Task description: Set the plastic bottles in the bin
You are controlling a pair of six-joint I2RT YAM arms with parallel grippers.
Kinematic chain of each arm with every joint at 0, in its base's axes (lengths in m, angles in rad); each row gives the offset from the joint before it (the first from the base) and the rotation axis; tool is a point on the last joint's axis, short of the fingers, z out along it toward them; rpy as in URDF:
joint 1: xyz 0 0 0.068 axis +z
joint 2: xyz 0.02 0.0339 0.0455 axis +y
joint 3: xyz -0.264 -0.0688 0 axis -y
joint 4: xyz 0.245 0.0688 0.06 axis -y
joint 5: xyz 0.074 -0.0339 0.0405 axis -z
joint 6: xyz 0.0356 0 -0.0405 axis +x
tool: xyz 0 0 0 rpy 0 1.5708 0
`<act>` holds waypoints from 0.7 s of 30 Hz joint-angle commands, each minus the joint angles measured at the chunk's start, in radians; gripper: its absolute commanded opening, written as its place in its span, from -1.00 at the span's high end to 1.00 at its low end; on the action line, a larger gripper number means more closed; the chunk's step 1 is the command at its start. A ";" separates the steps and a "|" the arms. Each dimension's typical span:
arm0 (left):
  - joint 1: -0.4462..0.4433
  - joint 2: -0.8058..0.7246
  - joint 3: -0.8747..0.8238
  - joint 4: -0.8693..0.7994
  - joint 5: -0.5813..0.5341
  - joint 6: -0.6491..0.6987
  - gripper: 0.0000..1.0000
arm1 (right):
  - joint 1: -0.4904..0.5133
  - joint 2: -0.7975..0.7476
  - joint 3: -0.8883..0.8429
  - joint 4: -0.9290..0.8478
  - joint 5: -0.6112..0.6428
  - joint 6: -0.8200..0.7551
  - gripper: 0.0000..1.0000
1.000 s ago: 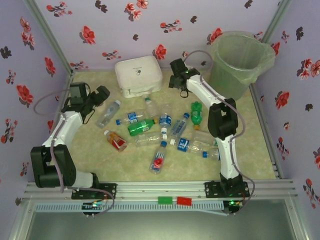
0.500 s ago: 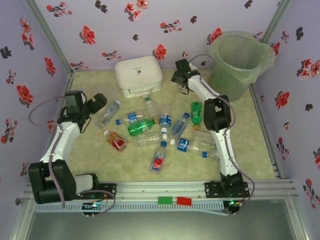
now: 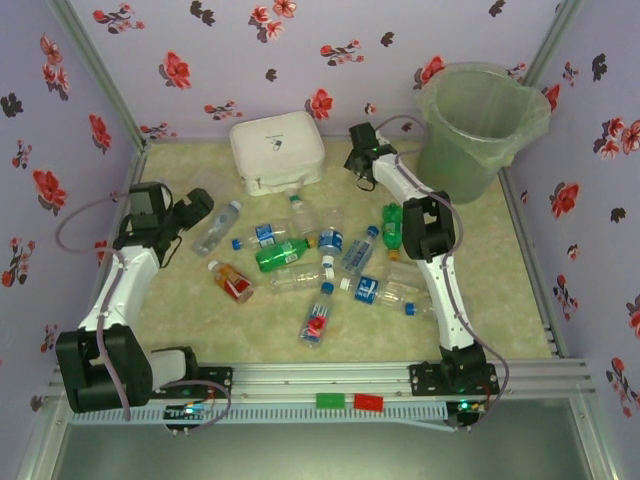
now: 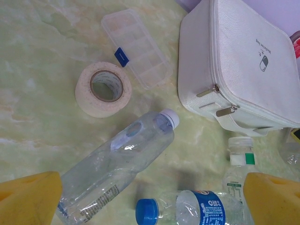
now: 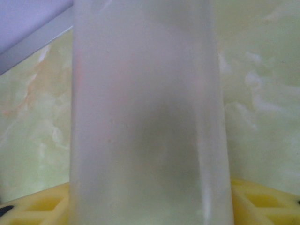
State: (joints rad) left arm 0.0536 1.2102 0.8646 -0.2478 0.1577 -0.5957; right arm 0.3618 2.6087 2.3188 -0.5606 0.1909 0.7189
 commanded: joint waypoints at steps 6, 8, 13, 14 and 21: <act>0.008 -0.024 -0.006 0.021 0.010 -0.030 -0.99 | 0.022 -0.121 -0.022 -0.024 -0.027 -0.110 -0.03; 0.008 -0.023 -0.007 0.048 0.024 -0.042 -0.99 | 0.031 -0.191 -0.088 0.006 -0.042 -0.152 0.00; 0.007 -0.010 -0.023 0.142 0.070 -0.100 -0.99 | 0.049 -0.384 -0.269 0.076 -0.085 -0.218 0.07; 0.007 -0.009 -0.031 0.167 0.083 -0.114 -0.99 | 0.048 -0.424 -0.306 0.084 -0.099 -0.227 0.08; -0.037 0.017 -0.029 0.253 0.100 -0.164 -0.99 | 0.039 -0.665 -0.445 0.047 -0.186 -0.327 0.14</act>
State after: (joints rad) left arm 0.0380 1.2133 0.8307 -0.0685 0.2295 -0.7254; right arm 0.4122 2.0163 1.9007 -0.5049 0.0555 0.4683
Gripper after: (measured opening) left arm 0.997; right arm 0.561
